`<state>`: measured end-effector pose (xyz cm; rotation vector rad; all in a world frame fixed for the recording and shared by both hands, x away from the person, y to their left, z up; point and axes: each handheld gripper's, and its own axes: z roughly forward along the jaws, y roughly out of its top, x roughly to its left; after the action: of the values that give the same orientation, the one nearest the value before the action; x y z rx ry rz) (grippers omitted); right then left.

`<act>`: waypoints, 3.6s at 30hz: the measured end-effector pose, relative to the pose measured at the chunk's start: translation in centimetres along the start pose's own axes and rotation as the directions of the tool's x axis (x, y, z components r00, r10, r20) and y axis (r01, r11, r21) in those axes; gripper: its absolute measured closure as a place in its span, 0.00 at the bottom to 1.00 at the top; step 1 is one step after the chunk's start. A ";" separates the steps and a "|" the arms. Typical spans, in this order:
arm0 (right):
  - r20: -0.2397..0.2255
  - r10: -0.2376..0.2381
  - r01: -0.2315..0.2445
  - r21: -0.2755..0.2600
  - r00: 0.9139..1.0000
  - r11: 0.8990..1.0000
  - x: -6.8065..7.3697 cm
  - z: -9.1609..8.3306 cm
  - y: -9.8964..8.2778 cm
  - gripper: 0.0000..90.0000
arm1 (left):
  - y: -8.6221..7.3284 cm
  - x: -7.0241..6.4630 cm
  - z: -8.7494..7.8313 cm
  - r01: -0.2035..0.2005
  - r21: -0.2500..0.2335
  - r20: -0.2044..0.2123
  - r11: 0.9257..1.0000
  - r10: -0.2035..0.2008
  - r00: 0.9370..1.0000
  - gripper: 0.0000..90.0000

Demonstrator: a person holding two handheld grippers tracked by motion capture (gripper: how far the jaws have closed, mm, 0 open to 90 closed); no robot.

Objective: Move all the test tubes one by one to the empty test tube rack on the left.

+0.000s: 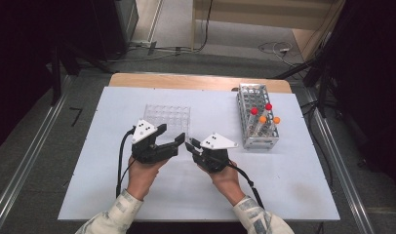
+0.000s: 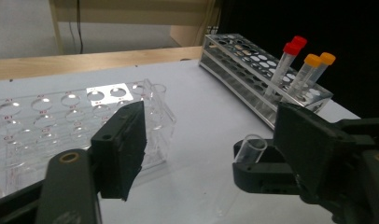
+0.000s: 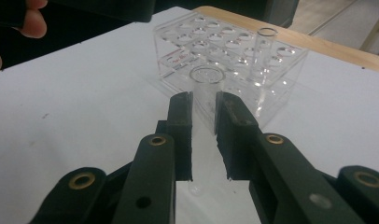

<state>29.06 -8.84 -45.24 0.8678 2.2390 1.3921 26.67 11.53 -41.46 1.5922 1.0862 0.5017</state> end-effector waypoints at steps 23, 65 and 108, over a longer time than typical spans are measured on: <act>0.008 -0.047 0.047 -0.016 0.999 0.999 1.8 1.1 0.9 0.81 | -0.4 0.1 1.1 -0.011 0.124 0.061 0.992 0.004 0.998 0.73; 0.051 0.079 -0.082 0.054 0.996 0.995 -5.3 -6.3 -1.3 0.38 | 1.8 1.4 1.0 0.010 0.083 0.051 0.996 -0.015 0.999 0.86; 0.121 0.152 -0.156 0.031 0.981 0.987 -8.7 -11.0 -5.0 0.38 | 3.1 3.6 7.8 -0.101 0.124 -0.186 0.987 0.123 0.975 0.85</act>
<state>27.52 -23.66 -44.97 1.1284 2.1567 1.3275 35.71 10.41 -41.80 1.7396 1.1922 0.6921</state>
